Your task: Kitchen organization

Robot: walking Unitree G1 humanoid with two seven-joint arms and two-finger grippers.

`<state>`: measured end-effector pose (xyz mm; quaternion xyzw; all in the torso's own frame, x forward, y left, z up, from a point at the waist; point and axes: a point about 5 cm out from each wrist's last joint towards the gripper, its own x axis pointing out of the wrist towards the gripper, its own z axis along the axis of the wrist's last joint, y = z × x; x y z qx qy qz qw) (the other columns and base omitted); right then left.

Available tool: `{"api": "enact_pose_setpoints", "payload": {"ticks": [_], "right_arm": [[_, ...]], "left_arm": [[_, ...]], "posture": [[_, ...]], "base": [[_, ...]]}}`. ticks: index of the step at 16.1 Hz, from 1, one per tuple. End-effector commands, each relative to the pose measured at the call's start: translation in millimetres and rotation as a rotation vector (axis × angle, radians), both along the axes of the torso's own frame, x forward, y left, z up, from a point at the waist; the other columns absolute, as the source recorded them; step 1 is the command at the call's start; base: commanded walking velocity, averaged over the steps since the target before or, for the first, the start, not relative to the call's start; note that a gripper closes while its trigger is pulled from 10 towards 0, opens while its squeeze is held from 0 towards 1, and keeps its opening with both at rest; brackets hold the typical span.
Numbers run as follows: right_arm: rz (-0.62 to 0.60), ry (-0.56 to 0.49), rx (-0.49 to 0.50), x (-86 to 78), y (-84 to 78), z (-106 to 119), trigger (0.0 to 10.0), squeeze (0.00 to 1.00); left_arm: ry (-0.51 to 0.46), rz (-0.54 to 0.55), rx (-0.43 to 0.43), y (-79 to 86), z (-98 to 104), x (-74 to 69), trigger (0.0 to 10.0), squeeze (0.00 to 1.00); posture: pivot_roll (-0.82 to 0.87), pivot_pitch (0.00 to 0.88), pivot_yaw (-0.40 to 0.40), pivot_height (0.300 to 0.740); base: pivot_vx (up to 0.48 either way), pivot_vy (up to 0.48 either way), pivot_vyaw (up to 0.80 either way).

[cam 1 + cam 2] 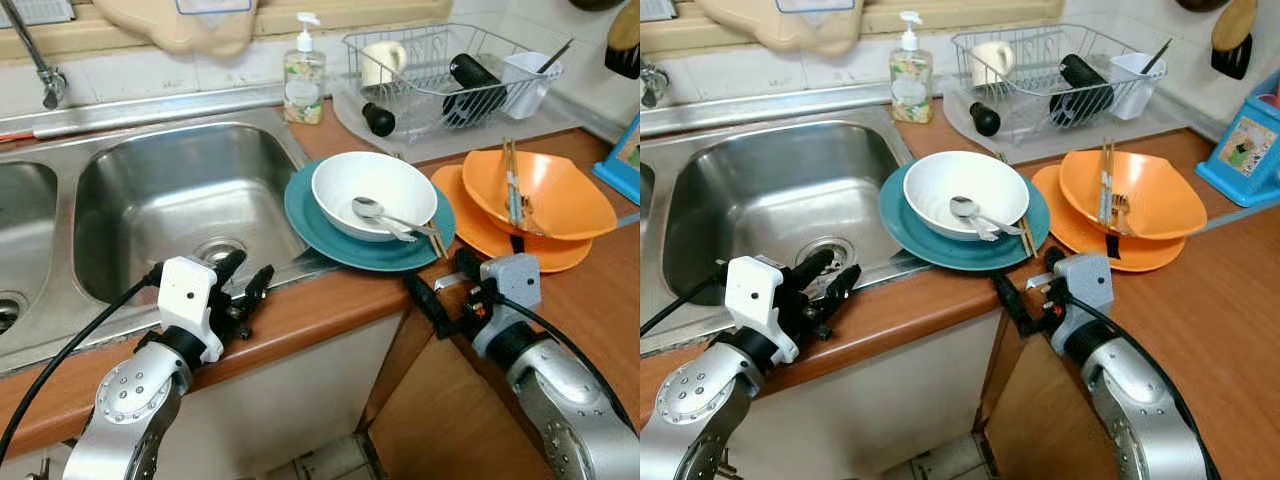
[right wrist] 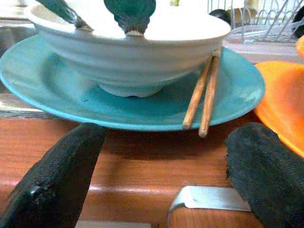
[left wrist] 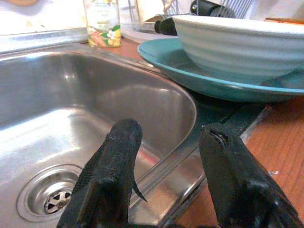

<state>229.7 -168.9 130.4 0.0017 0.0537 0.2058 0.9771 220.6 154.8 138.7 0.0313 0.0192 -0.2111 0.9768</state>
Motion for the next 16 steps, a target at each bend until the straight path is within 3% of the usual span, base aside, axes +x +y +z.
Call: {"api": "enact_pose_setpoints", "payload": {"ticks": [1,7,10,16], "right_arm": [[0.011,0.001,0.018,3.4,4.7,1.3,10.0,0.0],[0.018,0.007,0.034,10.3,16.5,-1.1,10.0,0.0],[0.011,0.0,0.038,10.8,14.5,0.1,10.0,0.0],[0.045,-0.017,-0.003,-12.4,-4.9,8.6,10.0,0.0]], "left_arm": [[-0.018,0.001,-0.005,0.0,4.9,-0.4,10.0,0.0],[-0.02,0.01,-0.001,0.8,5.0,0.7,10.0,0.0],[-0.026,0.017,0.0,1.2,5.1,2.9,10.0,0.0],[-0.038,0.079,-0.028,-2.2,5.6,15.6,10.0,0.0]], "posture": [[-0.01,0.0,-0.01,0.74],[-0.01,0.0,-0.012,0.74],[-0.01,0.0,-0.008,0.74],[-0.05,0.0,0.018,0.74]], "base": [[0.0,0.0,0.0],[0.0,0.0,0.0],[0.0,0.0,0.0],[0.0,0.0,0.0]]}}
